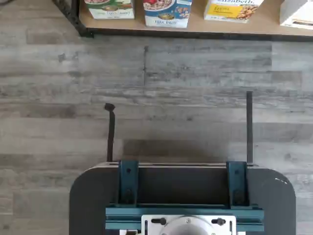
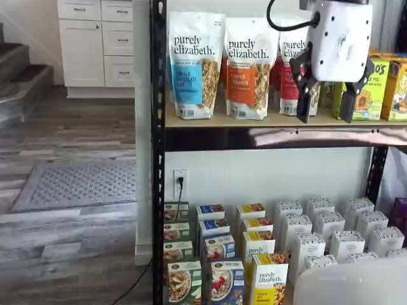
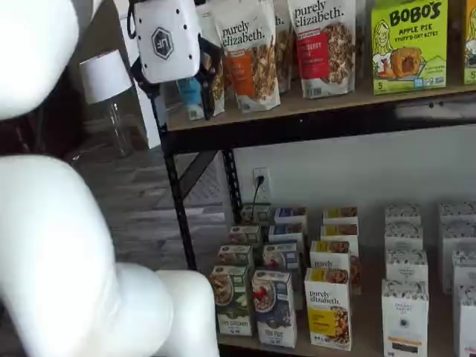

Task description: Pick up the blue and white box that is on the bottom shelf, the second box from the left

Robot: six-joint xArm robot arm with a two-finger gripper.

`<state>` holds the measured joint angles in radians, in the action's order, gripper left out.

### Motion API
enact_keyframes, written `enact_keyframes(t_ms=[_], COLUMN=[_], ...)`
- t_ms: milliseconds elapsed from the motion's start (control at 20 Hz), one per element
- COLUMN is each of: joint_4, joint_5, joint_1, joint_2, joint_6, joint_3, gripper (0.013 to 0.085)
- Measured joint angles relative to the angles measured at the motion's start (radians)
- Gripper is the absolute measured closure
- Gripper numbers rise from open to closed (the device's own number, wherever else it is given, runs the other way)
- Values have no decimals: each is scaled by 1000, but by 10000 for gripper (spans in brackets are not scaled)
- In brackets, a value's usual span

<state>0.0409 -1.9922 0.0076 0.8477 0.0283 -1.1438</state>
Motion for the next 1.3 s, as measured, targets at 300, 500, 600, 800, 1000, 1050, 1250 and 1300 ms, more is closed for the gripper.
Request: enact_keyframes(t_ms=[300, 500, 600, 800, 1000, 1050, 1250, 1300], joint_4=[-20, -23, -30, -23, -29, -37, -29, -26], joint_5=[33, 43, 67, 105, 178, 204, 312, 331], joint_1=[23, 32, 44, 48, 60, 65, 52, 49], joint_2=[22, 26, 33, 25, 15, 15, 12, 6], joint_6=[15, 23, 31, 39, 48, 52, 43, 40], joint_3=[18, 29, 49, 89, 161, 183, 265, 282], gripper=[130, 130, 130, 130, 130, 130, 130, 130])
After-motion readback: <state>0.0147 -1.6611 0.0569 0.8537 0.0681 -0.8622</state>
